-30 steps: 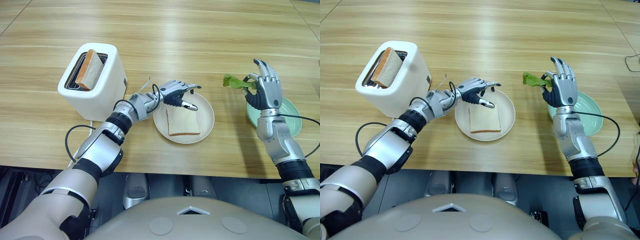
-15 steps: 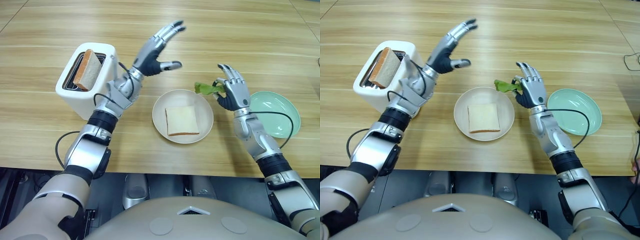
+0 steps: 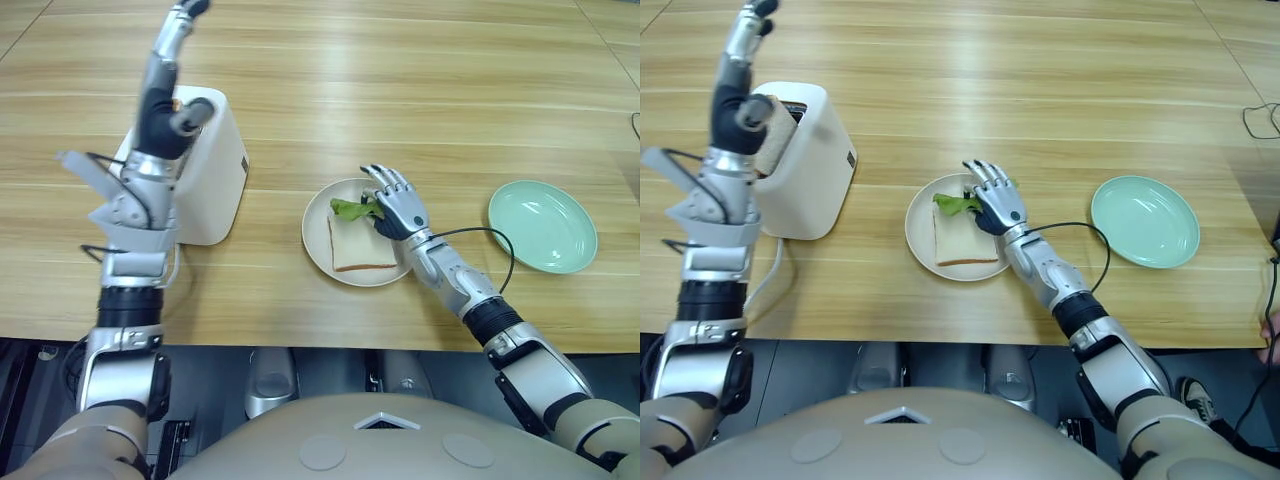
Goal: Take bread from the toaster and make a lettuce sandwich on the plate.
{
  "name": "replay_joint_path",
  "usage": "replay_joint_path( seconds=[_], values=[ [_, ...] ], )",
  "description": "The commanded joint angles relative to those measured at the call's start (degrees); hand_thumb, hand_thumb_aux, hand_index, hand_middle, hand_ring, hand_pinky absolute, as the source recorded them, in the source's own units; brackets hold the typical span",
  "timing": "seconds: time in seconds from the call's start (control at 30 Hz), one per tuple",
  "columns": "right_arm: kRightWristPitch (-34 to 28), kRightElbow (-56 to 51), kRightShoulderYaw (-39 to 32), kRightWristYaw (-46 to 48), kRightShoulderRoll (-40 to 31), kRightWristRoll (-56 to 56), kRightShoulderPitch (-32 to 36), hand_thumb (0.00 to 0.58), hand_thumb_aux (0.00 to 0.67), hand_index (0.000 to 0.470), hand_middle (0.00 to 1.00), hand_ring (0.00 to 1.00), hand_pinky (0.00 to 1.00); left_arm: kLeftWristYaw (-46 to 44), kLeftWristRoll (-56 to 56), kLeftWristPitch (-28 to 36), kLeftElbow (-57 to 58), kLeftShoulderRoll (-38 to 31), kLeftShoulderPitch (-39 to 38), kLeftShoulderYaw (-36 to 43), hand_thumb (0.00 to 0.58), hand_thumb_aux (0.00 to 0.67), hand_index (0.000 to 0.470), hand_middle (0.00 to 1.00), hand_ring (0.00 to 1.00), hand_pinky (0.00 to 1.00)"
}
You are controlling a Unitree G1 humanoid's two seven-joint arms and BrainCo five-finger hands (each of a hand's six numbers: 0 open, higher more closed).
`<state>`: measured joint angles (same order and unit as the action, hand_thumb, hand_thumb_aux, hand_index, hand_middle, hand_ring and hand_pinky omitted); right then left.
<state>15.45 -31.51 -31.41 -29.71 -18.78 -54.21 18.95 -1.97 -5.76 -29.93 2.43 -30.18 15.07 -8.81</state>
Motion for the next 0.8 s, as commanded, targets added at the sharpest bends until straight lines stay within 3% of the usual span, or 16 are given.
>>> replay_joint_path(
  seconds=[0.03,0.1,0.13,0.33,0.37,0.4,0.8],
  values=[
    [1.1,3.2,-2.1,0.1,-1.0,-1.1,-3.3,0.58,0.662,0.455,0.0,0.0,0.0,-3.7,1.4,-1.5,0.8,-3.8,-4.0,-3.4,0.0,0.0,0.0,0.0,0.0,0.0],
    [1.0,4.8,-2.0,0.0,-1.8,-1.2,-4.5,0.58,0.662,0.455,0.0,0.0,0.0,-4.5,2.2,-2.3,1.5,-6.0,-5.6,-6.1,0.0,0.0,0.0,0.0,0.0,0.0],
    [0.9,5.5,-1.7,0.1,-2.3,-1.2,-4.9,0.562,0.552,0.379,0.0,0.0,0.0,-4.7,2.7,-2.2,1.8,-7.0,-6.2,-7.6,0.0,0.0,0.0,0.0,0.0,0.0],
    [0.2,8.1,-0.8,0.1,-3.8,-1.0,-6.0,0.556,0.533,0.366,0.0,0.0,0.0,-4.9,-4.4,-1.9,6.4,-14.1,-10.2,-11.3,0.0,0.0,0.0,0.0,0.0,0.0],
    [0.1,8.6,-0.7,-0.1,-3.9,-1.1,-6.2,0.346,0.244,0.168,0.0,0.0,0.0,-4.6,-6.3,-1.6,7.6,-15.1,-10.6,-11.0,0.0,0.0,0.0,0.0,0.0,0.0],
    [-0.2,9.4,-0.3,-0.4,-4.0,-1.0,-6.5,0.0,0.0,0.0,0.0,0.0,0.0,-4.0,-8.9,-1.6,9.2,-16.4,-11.1,-10.4,0.0,0.0,0.0,0.0,0.0,0.0],
    [0.6,12.3,1.0,-2.0,-4.7,-0.8,-8.0,0.0,0.0,0.0,0.0,0.0,0.0,1.6,-24.8,4.3,18.4,-19.9,-8.8,-1.6,0.005,0.003,0.002,0.0,0.0,0.0]
  ],
)
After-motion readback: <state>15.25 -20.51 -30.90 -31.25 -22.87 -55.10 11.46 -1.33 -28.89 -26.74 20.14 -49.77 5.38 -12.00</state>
